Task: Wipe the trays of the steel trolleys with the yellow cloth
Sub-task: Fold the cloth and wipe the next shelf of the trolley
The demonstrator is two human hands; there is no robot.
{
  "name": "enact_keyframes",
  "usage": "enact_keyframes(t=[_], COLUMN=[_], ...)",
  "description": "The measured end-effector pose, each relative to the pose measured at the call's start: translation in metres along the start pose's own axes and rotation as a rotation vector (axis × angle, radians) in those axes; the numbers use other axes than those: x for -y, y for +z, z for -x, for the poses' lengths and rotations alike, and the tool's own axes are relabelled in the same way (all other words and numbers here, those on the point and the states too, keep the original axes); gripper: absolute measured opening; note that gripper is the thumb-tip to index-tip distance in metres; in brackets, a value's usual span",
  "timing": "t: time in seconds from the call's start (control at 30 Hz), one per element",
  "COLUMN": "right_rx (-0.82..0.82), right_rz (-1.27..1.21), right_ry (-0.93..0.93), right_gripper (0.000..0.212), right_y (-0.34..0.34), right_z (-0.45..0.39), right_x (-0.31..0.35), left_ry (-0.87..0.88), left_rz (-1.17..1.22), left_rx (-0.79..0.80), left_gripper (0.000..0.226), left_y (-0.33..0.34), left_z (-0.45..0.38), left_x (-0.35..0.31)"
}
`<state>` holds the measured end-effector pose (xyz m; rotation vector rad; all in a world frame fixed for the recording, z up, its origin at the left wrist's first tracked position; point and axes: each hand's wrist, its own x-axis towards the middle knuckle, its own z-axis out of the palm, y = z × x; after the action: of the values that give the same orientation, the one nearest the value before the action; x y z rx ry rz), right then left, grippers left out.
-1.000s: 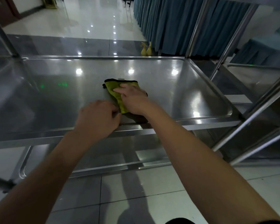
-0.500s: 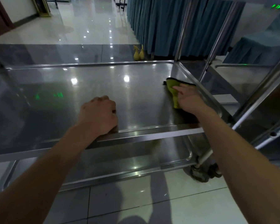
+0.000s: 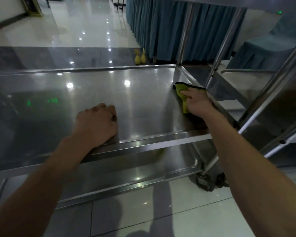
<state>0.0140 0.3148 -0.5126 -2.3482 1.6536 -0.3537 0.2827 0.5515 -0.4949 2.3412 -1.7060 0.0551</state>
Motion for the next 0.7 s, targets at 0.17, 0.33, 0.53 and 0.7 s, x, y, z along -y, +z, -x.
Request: enact_keyframes(t=[0.17, 0.33, 0.53, 0.7], right_rx=[0.037, 0.125, 0.259, 0.258], right_rz=[0.005, -0.028, -0.282, -0.237], right_ry=[-0.148, -0.377, -0.5, -0.524], right_gripper=[0.048, 0.047, 0.049, 0.047], right_y=[0.03, 0.067, 0.082, 0.077], right_z=[-0.005, 0.003, 0.008, 0.004], right_x=[0.069, 0.177, 0.239, 0.224], left_ry=[-0.013, 0.03, 0.01, 0.0], left_rz=[-0.035, -0.027, -0.014, -0.012], left_rx=[0.014, 0.035, -0.001, 0.037], left_gripper=[0.033, 0.037, 0.037, 0.038], left_y=[0.003, 0.007, 0.012, 0.011], left_z=[-0.004, 0.001, 0.009, 0.008], left_x=[0.011, 0.019, 0.023, 0.015])
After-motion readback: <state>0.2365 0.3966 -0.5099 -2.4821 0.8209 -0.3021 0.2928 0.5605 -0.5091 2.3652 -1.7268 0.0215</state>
